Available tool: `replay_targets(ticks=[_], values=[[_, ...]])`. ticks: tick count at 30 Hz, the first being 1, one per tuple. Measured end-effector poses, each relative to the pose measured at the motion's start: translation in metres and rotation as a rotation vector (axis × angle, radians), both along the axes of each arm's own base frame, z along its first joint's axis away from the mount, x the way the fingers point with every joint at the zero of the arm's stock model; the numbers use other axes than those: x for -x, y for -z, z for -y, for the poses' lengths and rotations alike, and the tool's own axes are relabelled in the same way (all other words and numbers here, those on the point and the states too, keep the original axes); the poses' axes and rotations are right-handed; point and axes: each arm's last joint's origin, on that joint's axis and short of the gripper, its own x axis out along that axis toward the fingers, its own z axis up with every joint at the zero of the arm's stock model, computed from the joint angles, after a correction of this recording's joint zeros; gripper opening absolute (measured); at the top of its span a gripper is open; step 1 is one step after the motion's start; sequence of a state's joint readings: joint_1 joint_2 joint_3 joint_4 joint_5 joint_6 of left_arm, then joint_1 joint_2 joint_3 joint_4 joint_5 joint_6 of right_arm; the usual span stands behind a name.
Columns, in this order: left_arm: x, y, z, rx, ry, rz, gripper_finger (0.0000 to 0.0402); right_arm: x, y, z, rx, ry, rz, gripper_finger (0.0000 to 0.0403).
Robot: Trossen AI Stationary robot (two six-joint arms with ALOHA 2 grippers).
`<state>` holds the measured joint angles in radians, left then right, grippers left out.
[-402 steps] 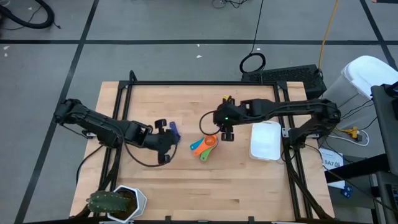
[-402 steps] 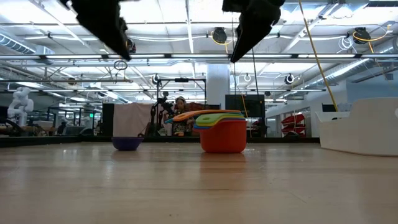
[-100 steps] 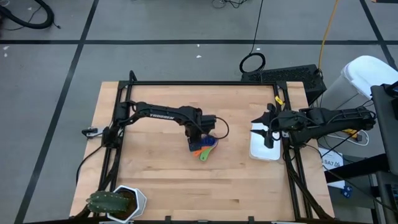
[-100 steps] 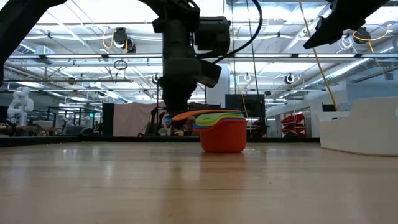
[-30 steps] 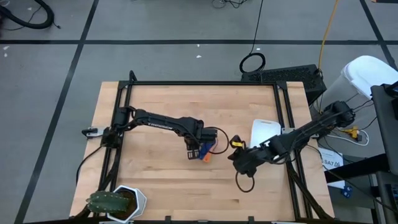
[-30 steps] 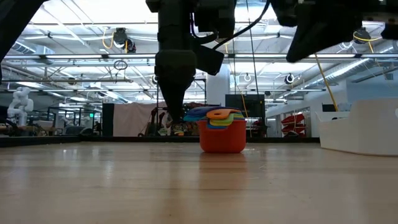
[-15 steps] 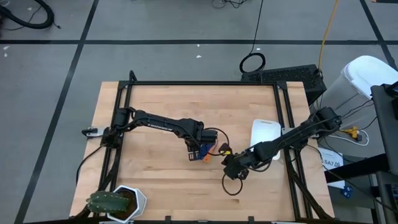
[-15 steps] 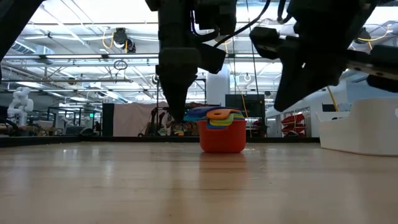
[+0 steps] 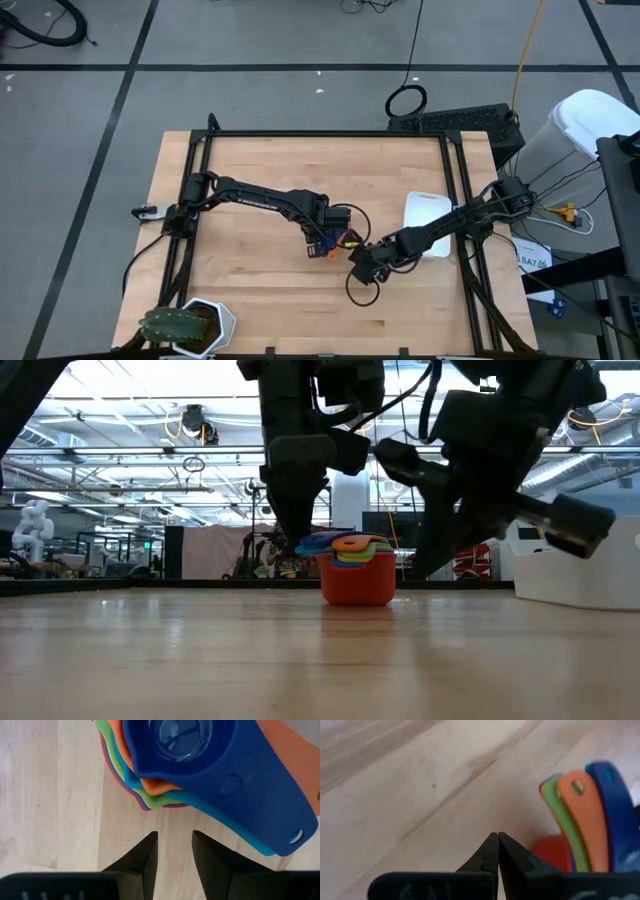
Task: Nest measuring cups in basket
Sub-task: Stack the dark blue measuring cup on top of the orange measuring cup
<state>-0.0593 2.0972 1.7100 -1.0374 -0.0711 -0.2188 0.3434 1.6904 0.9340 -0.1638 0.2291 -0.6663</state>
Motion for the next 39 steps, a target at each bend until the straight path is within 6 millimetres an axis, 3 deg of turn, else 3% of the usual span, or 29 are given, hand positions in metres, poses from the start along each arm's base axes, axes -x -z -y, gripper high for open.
replay_targets(ticks=[17, 31, 39], values=[[-0.003, -0.001, 0.000, 0.004, -0.014, 0.035, 0.0124, -0.020, 0.010, 0.016, -0.021, 0.017, 0.087, 0.0000], [-0.003, -0.001, -0.003, 0.008, -0.047, 0.037, 0.0124, -0.028, 0.006, 0.014, -0.113, 0.099, 0.179, 0.0000], [-0.001, 0.000, -0.003, 0.005, -0.048, 0.010, 0.0124, -0.027, 0.007, 0.014, -0.063, 0.124, 0.180, 0.0000]])
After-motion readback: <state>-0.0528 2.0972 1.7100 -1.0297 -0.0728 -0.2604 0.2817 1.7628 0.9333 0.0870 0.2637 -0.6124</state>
